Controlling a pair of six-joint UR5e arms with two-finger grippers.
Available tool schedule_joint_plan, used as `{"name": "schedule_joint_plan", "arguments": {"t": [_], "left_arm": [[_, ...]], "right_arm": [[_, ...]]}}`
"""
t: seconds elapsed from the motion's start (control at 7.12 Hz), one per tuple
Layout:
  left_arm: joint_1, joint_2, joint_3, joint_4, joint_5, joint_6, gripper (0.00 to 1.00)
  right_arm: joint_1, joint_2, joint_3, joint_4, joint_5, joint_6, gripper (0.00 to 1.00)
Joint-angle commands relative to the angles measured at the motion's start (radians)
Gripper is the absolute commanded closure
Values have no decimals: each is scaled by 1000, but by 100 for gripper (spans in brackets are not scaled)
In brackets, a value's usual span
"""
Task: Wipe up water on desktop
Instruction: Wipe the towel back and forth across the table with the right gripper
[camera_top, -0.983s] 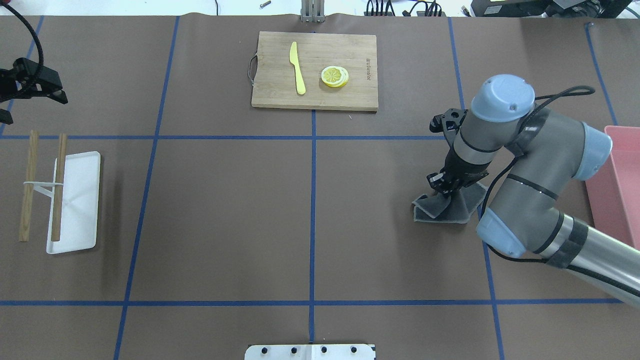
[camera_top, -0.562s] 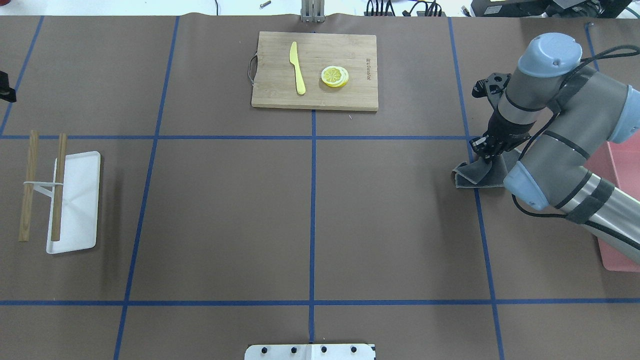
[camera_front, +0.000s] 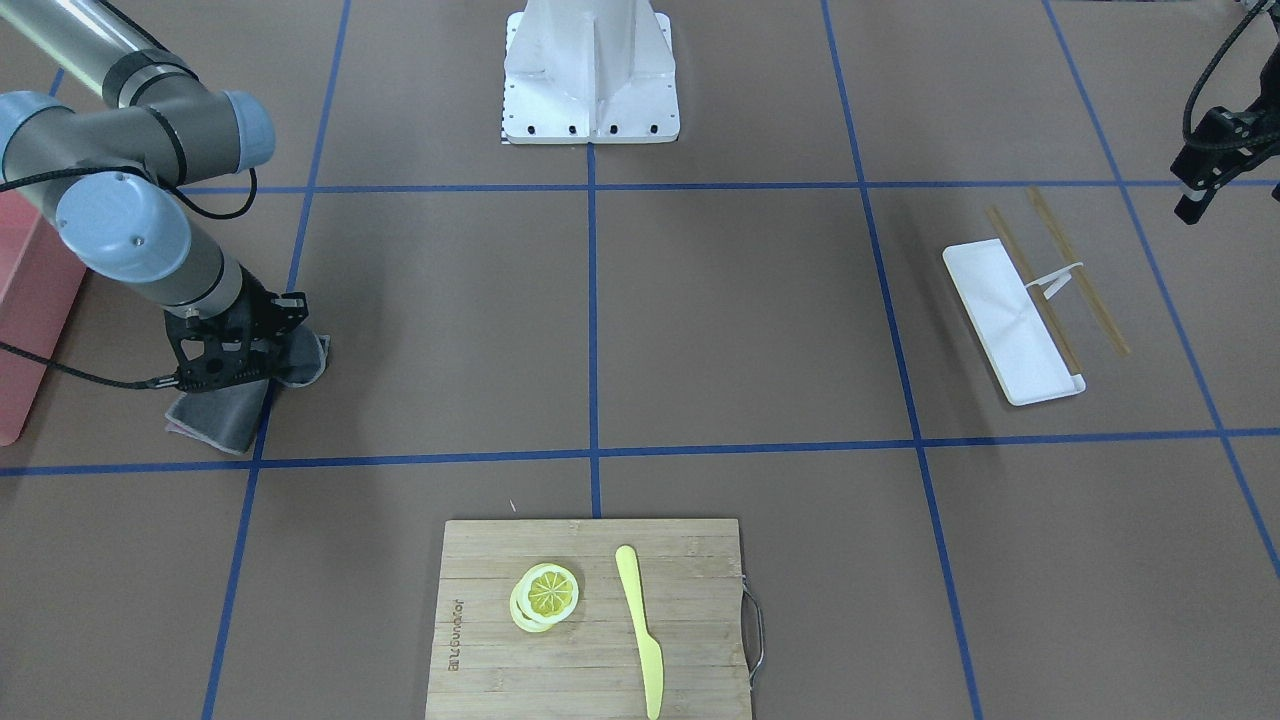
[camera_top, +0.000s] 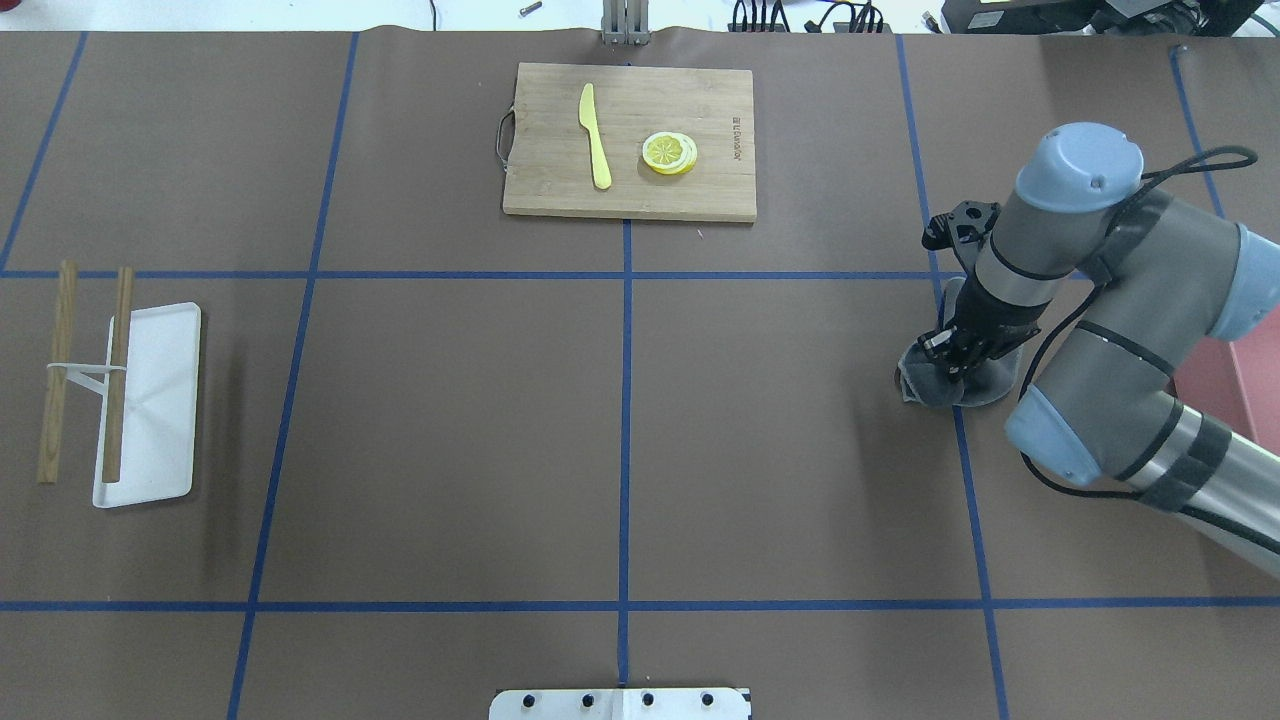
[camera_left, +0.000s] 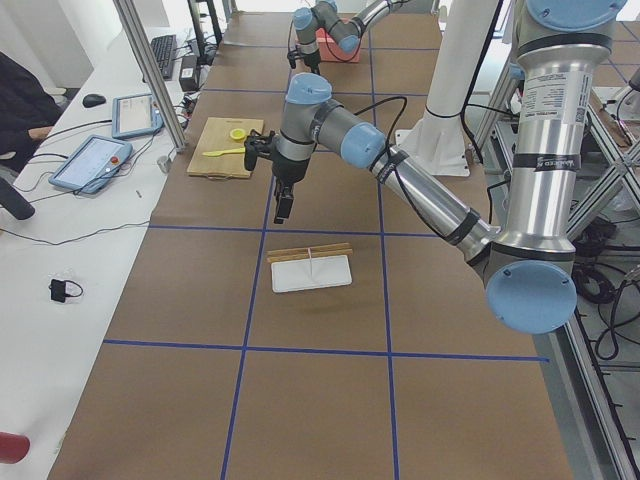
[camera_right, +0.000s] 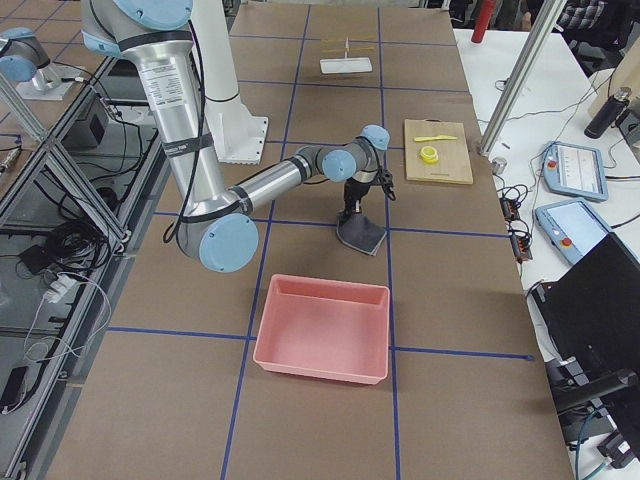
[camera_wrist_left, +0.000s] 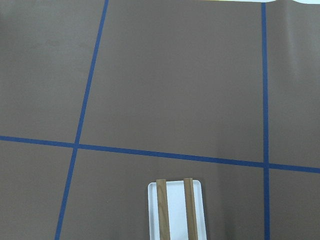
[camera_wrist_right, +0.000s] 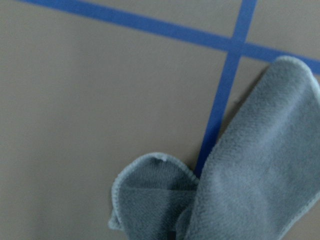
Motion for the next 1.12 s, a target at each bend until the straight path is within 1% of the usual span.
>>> {"name": "schedule_joint_plan", "arguments": {"t": [0.0, 0.14, 0.28, 0.42, 0.56, 0.84, 0.98], "left_arm": [[-46, -12, 49, -4, -1, 50, 2], [-80, -15, 83, -7, -1, 116, 2], [-97, -17, 97, -8, -1, 148, 2], [-98, -17, 95, -8, -2, 149, 2], [-98, -17, 94, -7, -21, 149, 2], [-98, -25, 94, -7, -38, 149, 2], [-97, -26, 95, -7, -39, 149, 2]], "right_arm": [[-164, -65, 136, 7, -2, 190, 100], [-253, -64, 185, 11, -14, 311, 100], [-294, -71, 250, 6, -17, 373, 100], [-318, -112, 285, 3, -15, 389, 100], [-338, -145, 290, 11, -17, 389, 100], [-334, -145, 270, 11, -22, 371, 100], [-247, -122, 214, 11, -23, 305, 100]]}}
